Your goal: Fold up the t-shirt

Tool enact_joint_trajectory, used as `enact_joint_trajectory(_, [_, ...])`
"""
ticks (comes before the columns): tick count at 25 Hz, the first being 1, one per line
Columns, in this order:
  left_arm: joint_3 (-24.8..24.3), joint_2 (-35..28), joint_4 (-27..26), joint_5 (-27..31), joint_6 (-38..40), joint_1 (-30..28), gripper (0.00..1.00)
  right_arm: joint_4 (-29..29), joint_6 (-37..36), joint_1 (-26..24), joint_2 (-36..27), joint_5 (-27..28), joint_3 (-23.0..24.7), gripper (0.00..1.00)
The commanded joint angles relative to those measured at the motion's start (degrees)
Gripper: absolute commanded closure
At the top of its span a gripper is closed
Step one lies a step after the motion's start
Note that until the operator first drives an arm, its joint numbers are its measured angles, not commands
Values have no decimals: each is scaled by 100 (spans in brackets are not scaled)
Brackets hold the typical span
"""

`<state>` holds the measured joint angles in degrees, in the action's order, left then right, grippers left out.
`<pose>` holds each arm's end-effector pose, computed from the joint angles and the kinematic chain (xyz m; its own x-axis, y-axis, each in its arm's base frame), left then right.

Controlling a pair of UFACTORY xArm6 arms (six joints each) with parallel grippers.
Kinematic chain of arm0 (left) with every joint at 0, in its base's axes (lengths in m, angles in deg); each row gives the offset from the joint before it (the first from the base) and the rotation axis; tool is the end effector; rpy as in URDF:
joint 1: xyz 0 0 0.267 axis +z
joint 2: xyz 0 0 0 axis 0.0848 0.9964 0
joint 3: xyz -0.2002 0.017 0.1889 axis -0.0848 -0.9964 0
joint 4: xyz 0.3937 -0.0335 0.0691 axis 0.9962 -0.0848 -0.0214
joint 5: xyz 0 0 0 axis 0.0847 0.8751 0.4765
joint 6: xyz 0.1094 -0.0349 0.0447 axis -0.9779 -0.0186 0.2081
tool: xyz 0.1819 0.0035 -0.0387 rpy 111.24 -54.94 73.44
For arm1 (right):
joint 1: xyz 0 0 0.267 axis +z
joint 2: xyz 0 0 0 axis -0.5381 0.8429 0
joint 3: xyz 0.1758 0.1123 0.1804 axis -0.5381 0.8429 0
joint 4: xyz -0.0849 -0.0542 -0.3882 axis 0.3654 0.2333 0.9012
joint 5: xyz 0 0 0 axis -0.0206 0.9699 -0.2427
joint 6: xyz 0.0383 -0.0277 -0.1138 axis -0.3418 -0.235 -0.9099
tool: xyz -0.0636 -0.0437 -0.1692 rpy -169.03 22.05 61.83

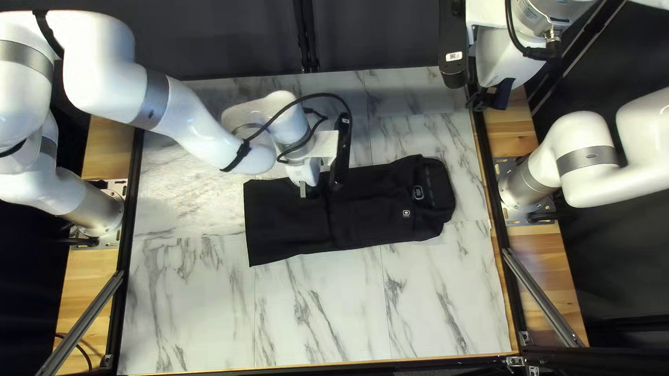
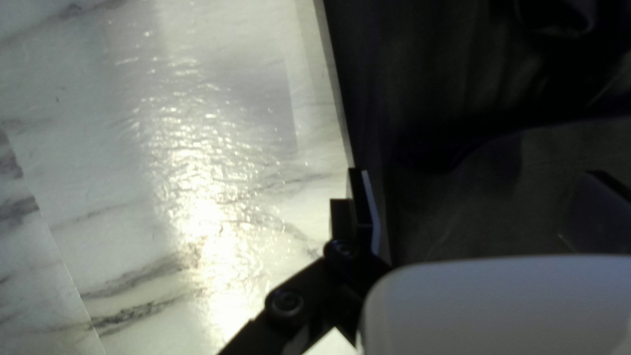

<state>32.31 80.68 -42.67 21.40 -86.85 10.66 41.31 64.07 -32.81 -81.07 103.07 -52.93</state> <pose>0.5781 0.0355 -0.0239 0.9805 -0.1179 0.1573 -0.1351 -0.9854 0.1032 0.3109 -0.0383 0.4284 0.9888 -0.0831 0.1242 -0.0974 -0.9887 0.1137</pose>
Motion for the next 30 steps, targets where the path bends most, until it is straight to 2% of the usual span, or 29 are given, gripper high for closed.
enact_joint_trajectory(1, [132,119,-20,70,-70,-51,94,0,0,0,0,0,0,0])
enact_joint_trajectory(4, [164,116,-41,140,-142,-52,98,0,0,0,0,0,0,0])
enact_joint_trajectory(25, [578,237,162,271,30,-133,99,0,0,0,0,0,0,0])
enact_joint_trajectory(26, [588,251,168,271,36,-135,90,0,0,0,0,0,0,0])
enact_joint_trajectory(27, [600,266,188,279,60,-140,21,0,0,0,0,0,0,0])
enact_joint_trajectory(28, [577,227,206,296,105,-154,0,0,0,0,0,0,0,0])
enact_joint_trajectory(30, [517,112,269,331,225,-192,0,0,0,0,0,0,0,0])
